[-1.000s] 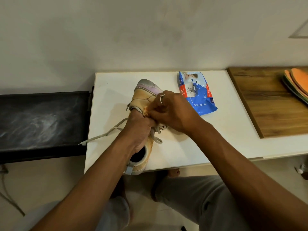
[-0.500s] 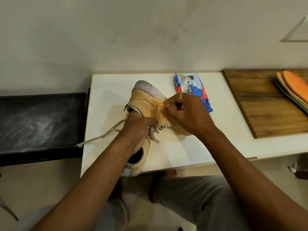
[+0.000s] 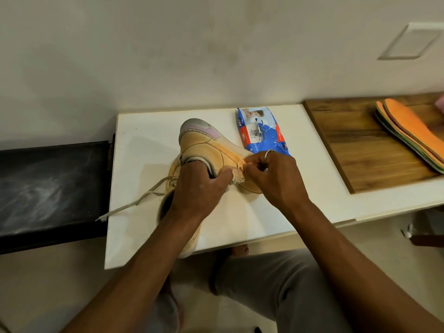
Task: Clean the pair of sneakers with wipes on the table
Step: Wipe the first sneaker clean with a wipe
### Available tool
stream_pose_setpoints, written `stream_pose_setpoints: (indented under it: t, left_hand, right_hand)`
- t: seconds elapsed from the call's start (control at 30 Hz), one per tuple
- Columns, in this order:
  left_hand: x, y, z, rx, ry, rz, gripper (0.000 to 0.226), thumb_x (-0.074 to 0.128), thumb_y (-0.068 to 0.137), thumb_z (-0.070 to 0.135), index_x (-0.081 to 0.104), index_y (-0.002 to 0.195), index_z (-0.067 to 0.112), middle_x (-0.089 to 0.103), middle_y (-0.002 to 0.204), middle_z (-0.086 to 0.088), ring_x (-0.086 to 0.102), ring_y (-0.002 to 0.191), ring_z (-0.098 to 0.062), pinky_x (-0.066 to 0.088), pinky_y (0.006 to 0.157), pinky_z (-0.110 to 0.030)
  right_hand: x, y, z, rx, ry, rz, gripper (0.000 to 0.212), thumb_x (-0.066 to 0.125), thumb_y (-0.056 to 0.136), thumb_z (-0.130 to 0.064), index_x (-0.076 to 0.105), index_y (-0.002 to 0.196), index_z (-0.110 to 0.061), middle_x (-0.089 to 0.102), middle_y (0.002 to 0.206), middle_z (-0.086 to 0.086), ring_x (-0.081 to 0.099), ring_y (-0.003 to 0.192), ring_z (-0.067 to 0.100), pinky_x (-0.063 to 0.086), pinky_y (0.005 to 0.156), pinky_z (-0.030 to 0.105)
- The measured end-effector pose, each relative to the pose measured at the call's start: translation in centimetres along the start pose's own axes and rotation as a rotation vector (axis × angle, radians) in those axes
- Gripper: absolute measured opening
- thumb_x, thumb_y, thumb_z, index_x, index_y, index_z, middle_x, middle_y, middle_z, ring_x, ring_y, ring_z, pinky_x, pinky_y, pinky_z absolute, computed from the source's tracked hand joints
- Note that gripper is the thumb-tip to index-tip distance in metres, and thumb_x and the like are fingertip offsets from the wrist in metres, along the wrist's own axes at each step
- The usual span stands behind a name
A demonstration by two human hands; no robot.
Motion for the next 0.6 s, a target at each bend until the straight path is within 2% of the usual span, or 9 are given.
stream_pose_setpoints:
  t: [0.07, 0.17, 0.23, 0.3, 0.33, 0.4, 0.43, 0.5, 0.6]
  left_hand:
    - [0.3, 0.2, -0.1, 0.021, 0.016, -0.015, 0.015, 0.068, 0.092, 0.026, 0.063, 0.084, 0.015, 0.064, 0.081, 0.004, 0.062, 0.072, -0.012, 0.05, 0.066, -0.013]
    - [0.0, 0.5, -0.6, -0.087, -0.097, -0.083, 0.017, 0.071, 0.088, 0.022, 0.062, 0.076, 0.014, 0.063, 0.073, 0.004, 0.061, 0.065, -0.013, 0.05, 0.058, -0.013]
    - [0.2, 0.8, -1.2, -0.189, -0.227, -0.146, 0.019, 0.072, 0.079, 0.027, 0.063, 0.075, 0.011, 0.067, 0.072, -0.005, 0.064, 0.066, -0.025, 0.057, 0.06, -0.03]
    - [0.7, 0.7, -1.3, -0.287, -0.369, -0.187, 0.017, 0.07, 0.071, 0.025, 0.063, 0.071, 0.009, 0.065, 0.07, -0.013, 0.061, 0.062, -0.036, 0.053, 0.06, -0.044]
    - [1.0, 0.6, -1.4, -0.351, -0.479, -0.197, 0.012, 0.07, 0.07, 0.02, 0.063, 0.063, 0.013, 0.062, 0.063, -0.011, 0.057, 0.056, -0.032, 0.049, 0.058, -0.042]
    - [1.8, 0.5, -1.5, -0.484, -0.748, -0.209, 0.028, 0.066, 0.075, 0.004, 0.06, 0.052, 0.018, 0.056, 0.055, -0.005, 0.051, 0.051, -0.021, 0.045, 0.056, -0.032]
    - [2.2, 0.5, -1.5, -0.547, -0.884, -0.203, 0.031, 0.063, 0.08, -0.004, 0.061, 0.056, 0.015, 0.057, 0.058, -0.005, 0.054, 0.055, -0.021, 0.047, 0.057, -0.03]
    - [2.6, 0.5, -1.6, -0.613, -1.041, -0.187, 0.02, 0.062, 0.084, -0.008, 0.068, 0.081, 0.01, 0.069, 0.077, -0.007, 0.066, 0.07, -0.022, 0.053, 0.063, -0.031]
    - [2.5, 0.5, -1.5, -0.631, -1.087, -0.126, 0.022, 0.063, 0.088, -0.003, 0.068, 0.105, 0.011, 0.075, 0.097, -0.007, 0.071, 0.086, -0.021, 0.056, 0.07, -0.031]
  right_hand:
    - [-0.3, 0.0, 0.1, -0.007, 0.0, -0.017, 0.013, 0.067, 0.092, -0.027, 0.074, 0.101, -0.022, 0.059, 0.079, -0.022, 0.058, 0.075, -0.004, 0.04, 0.061, 0.002]
    - [-0.1, -0.2, 0.1, -0.026, 0.022, -0.059, 0.016, 0.067, 0.092, -0.028, 0.074, 0.105, -0.022, 0.063, 0.084, -0.016, 0.059, 0.078, -0.001, 0.042, 0.065, 0.005]
    - [0.1, -0.1, 0.1, -0.031, 0.028, -0.085, 0.017, 0.066, 0.092, -0.027, 0.073, 0.108, -0.023, 0.062, 0.087, -0.017, 0.059, 0.08, -0.001, 0.041, 0.066, 0.004]
    - [0.3, 0.0, 0.2, -0.031, 0.027, -0.097, 0.019, 0.065, 0.093, -0.026, 0.072, 0.111, -0.024, 0.063, 0.094, -0.015, 0.057, 0.081, -0.002, 0.041, 0.067, 0.004]
    - [0.2, 0.1, 0.3, -0.029, 0.031, -0.097, 0.02, 0.066, 0.093, -0.026, 0.071, 0.112, -0.024, 0.065, 0.098, -0.012, 0.057, 0.083, -0.001, 0.041, 0.07, 0.004]
    - [-0.1, 0.2, 0.5, -0.033, 0.041, -0.088, 0.021, 0.066, 0.092, -0.025, 0.071, 0.113, -0.024, 0.066, 0.104, -0.01, 0.057, 0.085, -0.001, 0.041, 0.073, 0.004]
    - [-0.3, 0.2, 0.4, -0.041, 0.047, -0.08, 0.021, 0.067, 0.092, -0.024, 0.071, 0.113, -0.023, 0.066, 0.104, -0.01, 0.056, 0.083, -0.003, 0.041, 0.072, 0.003]
    - [-0.7, 0.1, 0.1, -0.061, 0.061, -0.047, 0.021, 0.067, 0.092, -0.021, 0.071, 0.112, -0.021, 0.063, 0.099, -0.012, 0.056, 0.08, -0.006, 0.04, 0.069, -0.002]
    - [-1.0, 0.2, -0.5, -0.11, 0.072, 0.039, 0.021, 0.068, 0.091, -0.02, 0.072, 0.111, -0.02, 0.062, 0.096, -0.014, 0.055, 0.079, -0.008, 0.04, 0.07, -0.003]
Point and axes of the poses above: each hand's wrist, its own y-axis towards the middle knuckle, its own x-axis out of the palm, z = x × y, the point moved 6 cm from there along y, towards the middle knuckle
